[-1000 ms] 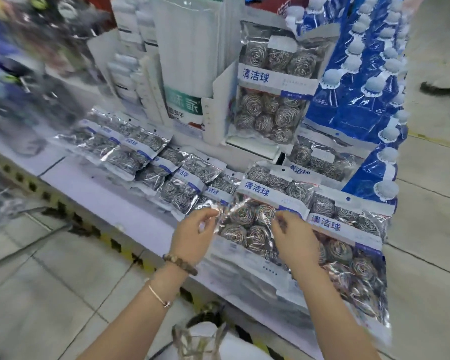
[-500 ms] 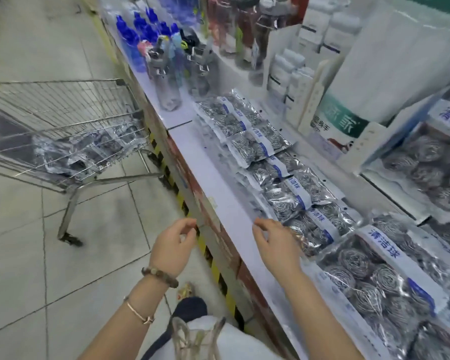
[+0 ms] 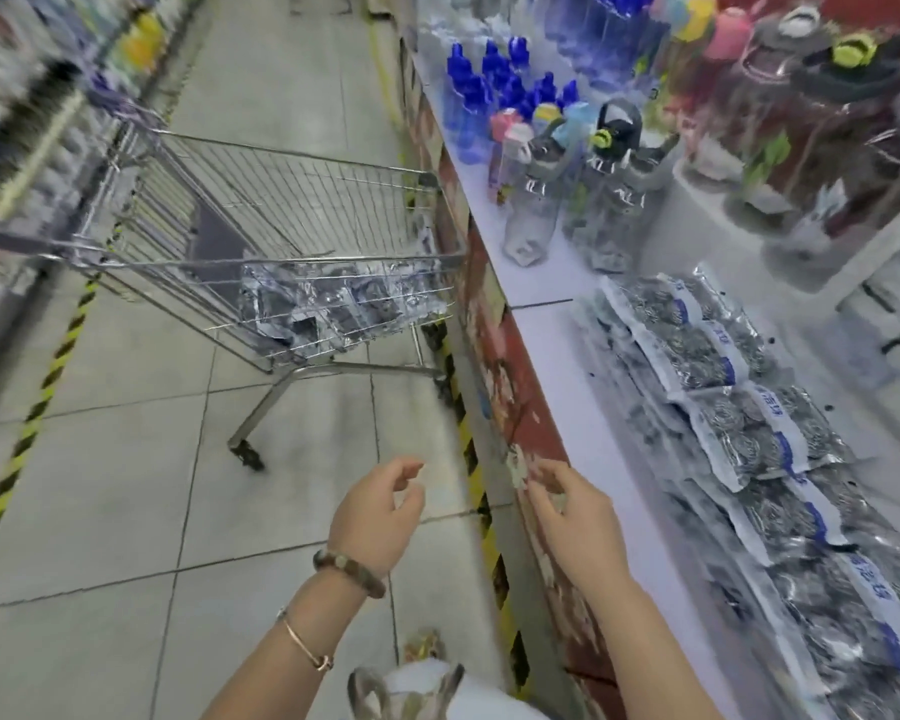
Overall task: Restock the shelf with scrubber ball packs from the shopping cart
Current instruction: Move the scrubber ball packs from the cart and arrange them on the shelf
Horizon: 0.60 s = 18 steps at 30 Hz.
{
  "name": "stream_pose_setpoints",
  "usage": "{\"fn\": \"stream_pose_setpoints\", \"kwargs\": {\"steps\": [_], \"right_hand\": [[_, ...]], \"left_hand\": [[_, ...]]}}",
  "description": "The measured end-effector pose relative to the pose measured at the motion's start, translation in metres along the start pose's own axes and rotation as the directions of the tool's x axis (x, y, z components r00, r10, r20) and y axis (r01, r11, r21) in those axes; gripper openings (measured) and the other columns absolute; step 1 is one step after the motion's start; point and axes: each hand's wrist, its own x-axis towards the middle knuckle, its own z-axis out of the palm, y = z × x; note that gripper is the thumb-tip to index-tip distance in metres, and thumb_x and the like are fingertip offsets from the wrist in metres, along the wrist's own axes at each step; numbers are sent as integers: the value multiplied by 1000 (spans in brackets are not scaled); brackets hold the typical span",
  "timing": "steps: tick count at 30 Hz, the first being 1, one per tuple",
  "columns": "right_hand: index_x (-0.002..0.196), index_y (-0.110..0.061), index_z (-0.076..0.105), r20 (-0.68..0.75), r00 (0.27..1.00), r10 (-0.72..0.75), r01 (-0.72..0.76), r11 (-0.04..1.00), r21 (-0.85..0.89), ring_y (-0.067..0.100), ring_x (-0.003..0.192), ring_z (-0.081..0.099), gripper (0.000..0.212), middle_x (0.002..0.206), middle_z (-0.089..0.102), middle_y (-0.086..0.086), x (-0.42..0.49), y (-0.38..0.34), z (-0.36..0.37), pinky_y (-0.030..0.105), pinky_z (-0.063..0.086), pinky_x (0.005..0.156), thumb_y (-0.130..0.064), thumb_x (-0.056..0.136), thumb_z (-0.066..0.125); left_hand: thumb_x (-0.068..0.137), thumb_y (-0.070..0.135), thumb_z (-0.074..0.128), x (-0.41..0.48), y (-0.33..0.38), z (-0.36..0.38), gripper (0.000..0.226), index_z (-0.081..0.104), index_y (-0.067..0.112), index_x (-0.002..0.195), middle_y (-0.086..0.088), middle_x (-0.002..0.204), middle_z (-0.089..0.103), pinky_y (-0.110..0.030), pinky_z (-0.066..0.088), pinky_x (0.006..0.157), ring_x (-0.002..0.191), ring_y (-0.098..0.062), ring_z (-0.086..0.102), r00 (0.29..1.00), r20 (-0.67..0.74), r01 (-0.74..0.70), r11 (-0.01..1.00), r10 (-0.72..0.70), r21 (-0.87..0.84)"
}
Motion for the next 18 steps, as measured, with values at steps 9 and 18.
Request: {"fn": "stream_pose_setpoints", "kwargs": {"steps": [9, 18], "right_hand": [[126, -29, 53, 128, 992, 9, -11, 1000, 10, 14, 100, 57, 34, 116, 62, -4, 90, -46, 45, 35, 49, 86, -35, 93, 50], [126, -22, 54, 204, 979, -24, 12, 998, 58, 10, 103, 55, 32, 119, 61, -2, 228, -83, 69, 27, 46, 88, -27, 95, 50]], "left_hand": [[89, 23, 53, 72, -41, -54, 24, 61, 27, 111, 11, 110, 62, -26, 46, 84, 102, -6, 56, 986, -86, 140, 988, -146, -72], [87, 16, 56, 200, -42, -78, 24, 62, 22, 109, 9, 108, 63, -25, 45, 86, 99, -8, 57, 967, -172, 171, 980, -186, -97]]}}
